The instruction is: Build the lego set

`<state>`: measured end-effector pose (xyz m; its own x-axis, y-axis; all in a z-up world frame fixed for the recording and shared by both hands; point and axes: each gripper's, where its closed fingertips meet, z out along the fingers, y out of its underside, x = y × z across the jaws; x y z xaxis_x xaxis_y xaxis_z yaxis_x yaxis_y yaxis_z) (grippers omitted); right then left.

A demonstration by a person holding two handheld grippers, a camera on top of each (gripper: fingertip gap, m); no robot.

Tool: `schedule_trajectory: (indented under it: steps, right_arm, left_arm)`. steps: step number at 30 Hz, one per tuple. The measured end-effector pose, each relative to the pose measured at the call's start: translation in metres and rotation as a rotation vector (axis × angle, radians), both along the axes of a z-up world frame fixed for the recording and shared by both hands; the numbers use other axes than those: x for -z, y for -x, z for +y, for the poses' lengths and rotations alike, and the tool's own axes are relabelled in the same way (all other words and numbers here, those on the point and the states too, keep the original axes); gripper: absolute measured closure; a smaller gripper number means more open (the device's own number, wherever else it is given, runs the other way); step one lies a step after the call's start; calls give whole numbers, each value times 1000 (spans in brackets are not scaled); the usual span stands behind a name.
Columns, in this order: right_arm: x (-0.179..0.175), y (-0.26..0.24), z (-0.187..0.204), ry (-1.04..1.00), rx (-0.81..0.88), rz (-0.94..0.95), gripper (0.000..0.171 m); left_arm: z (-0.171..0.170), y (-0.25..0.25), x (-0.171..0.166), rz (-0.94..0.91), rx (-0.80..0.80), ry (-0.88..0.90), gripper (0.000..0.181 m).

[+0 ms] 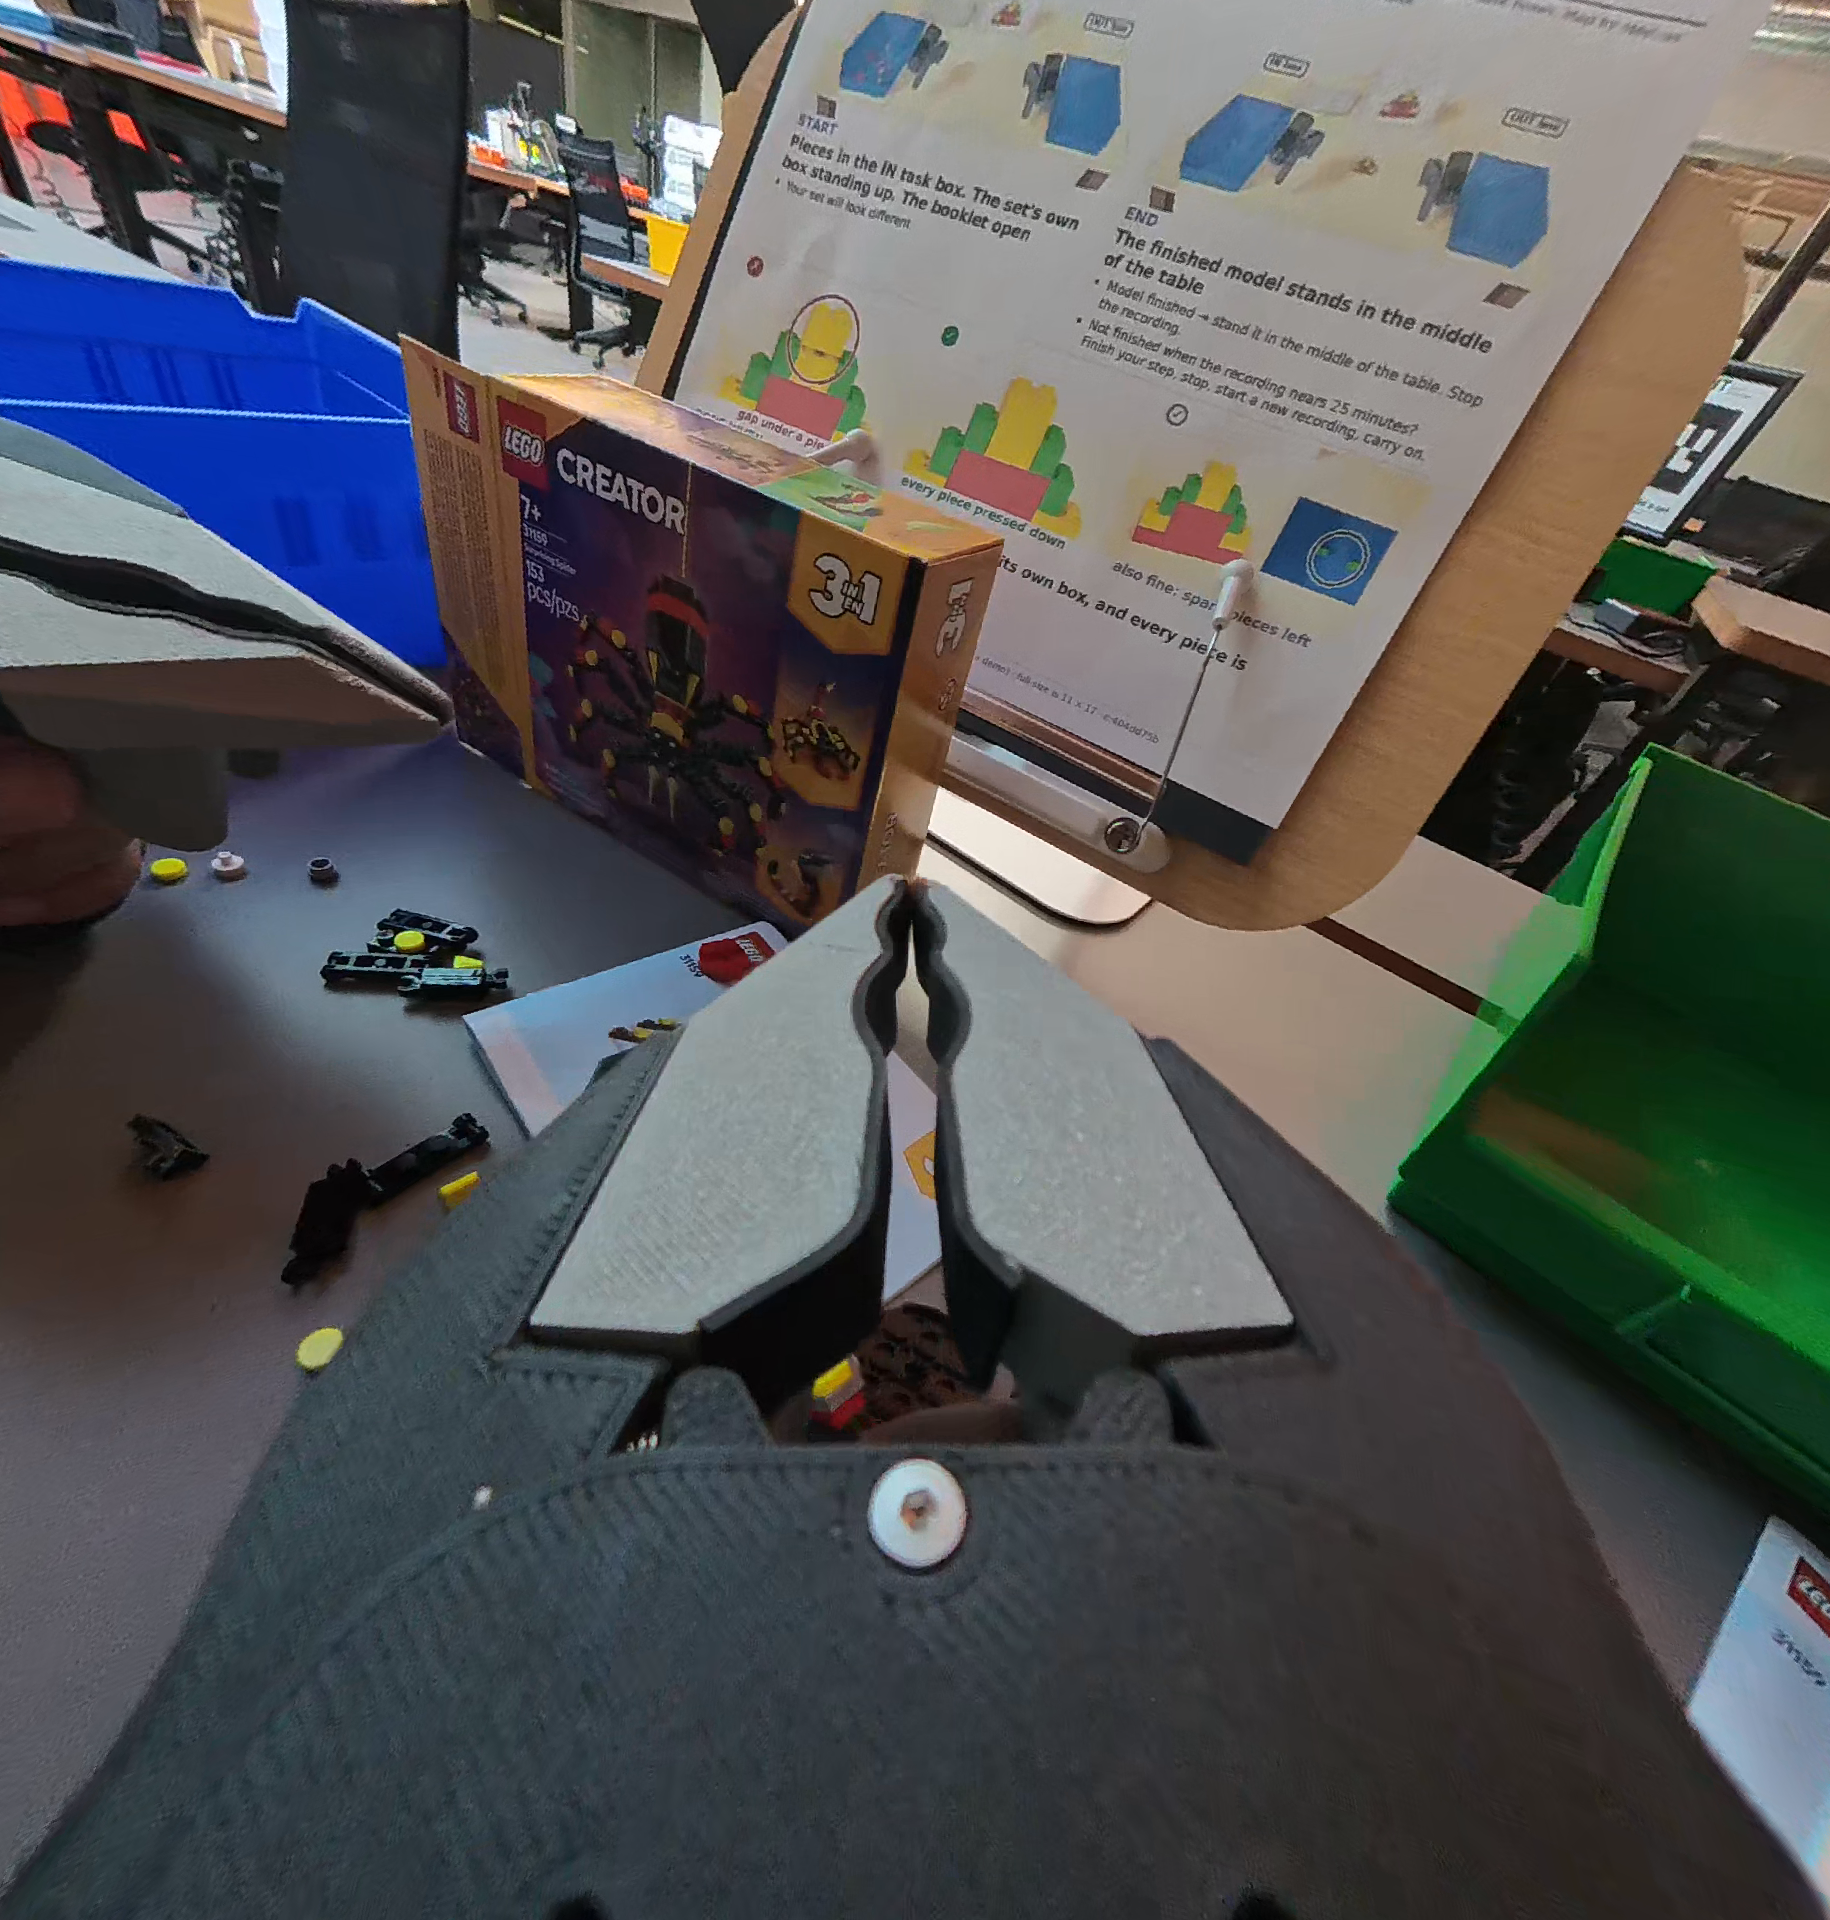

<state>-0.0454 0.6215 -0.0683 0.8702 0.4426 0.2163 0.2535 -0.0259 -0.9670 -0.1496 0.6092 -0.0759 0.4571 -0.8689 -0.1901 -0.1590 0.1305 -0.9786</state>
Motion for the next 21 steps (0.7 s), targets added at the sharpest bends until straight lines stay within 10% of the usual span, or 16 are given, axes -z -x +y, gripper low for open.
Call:
schedule_trajectory:
  steps: [21]
  right_arm:
    - [59,19,-13,376,-212,-136,170]
  left_arm:
    - [-1,0,-1,-4,4,-6,181]
